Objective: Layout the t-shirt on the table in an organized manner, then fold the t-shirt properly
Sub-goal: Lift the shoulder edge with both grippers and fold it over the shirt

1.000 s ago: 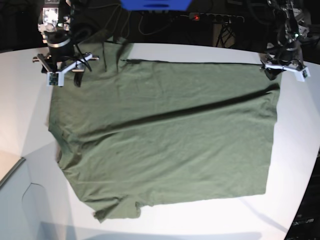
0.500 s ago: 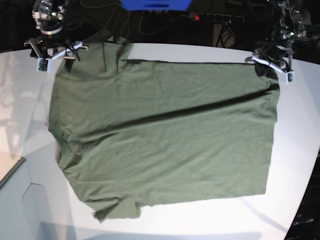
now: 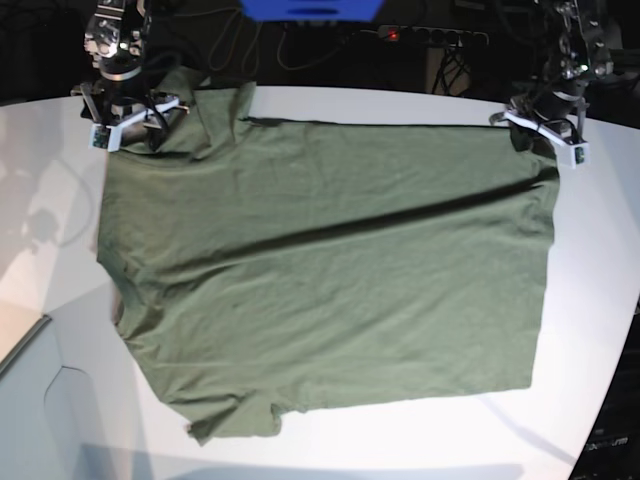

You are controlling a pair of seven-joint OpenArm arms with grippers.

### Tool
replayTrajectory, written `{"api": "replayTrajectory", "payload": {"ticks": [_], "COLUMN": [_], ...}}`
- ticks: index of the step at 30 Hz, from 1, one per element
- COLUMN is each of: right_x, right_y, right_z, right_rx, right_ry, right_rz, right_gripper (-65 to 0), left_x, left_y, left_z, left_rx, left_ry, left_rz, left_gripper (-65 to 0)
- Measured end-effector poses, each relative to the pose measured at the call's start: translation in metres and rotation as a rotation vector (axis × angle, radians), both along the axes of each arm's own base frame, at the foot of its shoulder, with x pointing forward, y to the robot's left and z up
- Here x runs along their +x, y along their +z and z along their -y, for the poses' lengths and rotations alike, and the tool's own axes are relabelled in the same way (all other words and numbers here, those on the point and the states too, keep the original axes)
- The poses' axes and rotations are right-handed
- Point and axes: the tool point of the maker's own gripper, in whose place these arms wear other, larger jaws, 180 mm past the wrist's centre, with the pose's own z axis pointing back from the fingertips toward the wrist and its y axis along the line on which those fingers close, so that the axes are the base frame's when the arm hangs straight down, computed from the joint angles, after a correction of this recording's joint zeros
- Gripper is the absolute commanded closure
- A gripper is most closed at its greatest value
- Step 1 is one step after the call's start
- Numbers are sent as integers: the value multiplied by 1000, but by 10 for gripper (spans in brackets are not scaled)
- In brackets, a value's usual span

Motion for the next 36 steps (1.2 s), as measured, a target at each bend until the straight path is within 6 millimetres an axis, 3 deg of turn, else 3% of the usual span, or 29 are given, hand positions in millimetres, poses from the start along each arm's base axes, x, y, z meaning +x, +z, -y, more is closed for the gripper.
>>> {"api": "replayTrajectory", "payload": {"ticks": [2,4,6,10,13,18,24,28,32,36], "right_x": [0,-1,-1,-1,-2,-26,-2,-16,-12,-12], "right_y": [0,0,-1,0,2,20,70,72,80,78], "right_z": [-1,-1,-1,-1,0,0,0,-5,-15,-22], "right_rx": [0,-1,-1,-4,-9,-41,-86,-77,-71,-59], "right_ry": [2,4,6,8,11,37,60,50,78,90], "right_rz": [3,1,2,4,-13,-60,83,59,83,82], "right_gripper": [-390,-338,-250,-2,0,0,0,0,0,0], "left_x": [-4,-5,-5,-2,-2,0,7,8,3,-5], "left_y": [3,8,12,15,16,17,34,47,52,64], "left_z": [-6,-12,-16,-18,-18,-18,-17,-15,-13,-32], "left_rx": [9,19,27,31,32,32,56,73,84,99], "left_ry": [19,39,56,59,59,58,38,21,16,115], "left_rz": [1,13,23,34,36,41,82,110,114,145], "left_gripper": [0,0,0,0,0,0,0,0,0,0]}}
